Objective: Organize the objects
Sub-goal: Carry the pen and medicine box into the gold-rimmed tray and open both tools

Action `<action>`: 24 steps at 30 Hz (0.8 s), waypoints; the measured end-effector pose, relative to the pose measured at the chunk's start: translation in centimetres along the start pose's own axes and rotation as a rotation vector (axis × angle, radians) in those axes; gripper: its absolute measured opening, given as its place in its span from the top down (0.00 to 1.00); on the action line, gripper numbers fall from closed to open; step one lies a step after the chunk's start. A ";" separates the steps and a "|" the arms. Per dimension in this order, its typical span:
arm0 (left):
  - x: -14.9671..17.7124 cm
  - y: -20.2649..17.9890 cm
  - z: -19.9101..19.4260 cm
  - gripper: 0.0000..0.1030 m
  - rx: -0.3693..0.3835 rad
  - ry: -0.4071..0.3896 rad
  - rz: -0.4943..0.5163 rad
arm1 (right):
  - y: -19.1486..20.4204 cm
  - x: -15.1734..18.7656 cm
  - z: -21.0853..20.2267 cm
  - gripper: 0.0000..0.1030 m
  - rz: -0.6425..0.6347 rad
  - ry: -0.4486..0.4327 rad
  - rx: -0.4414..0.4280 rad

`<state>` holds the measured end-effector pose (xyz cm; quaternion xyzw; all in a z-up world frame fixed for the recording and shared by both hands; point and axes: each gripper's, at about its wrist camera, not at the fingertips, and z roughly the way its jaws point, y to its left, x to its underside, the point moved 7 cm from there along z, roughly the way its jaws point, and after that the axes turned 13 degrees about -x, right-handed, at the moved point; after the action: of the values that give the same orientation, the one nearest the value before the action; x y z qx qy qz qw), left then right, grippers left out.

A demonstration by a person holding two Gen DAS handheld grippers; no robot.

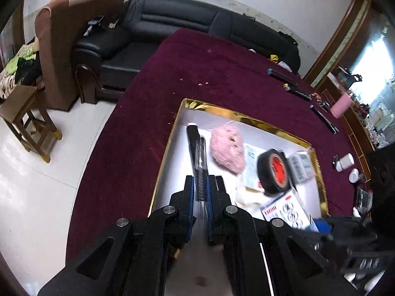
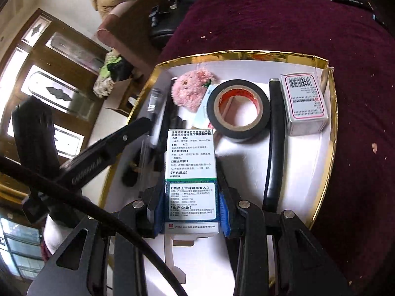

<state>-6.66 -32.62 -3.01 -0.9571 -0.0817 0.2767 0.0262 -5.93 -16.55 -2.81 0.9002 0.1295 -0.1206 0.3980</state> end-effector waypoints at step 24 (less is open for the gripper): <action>1.7 0.5 -2.7 0.57 0.146 -0.093 -0.254 | 1.1 1.8 -1.7 0.61 -0.106 -0.009 0.037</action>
<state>-3.70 -32.88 -1.68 -0.9208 -0.1830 0.3202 0.1270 -3.67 -15.73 -1.56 0.8986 0.1732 -0.1480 0.3750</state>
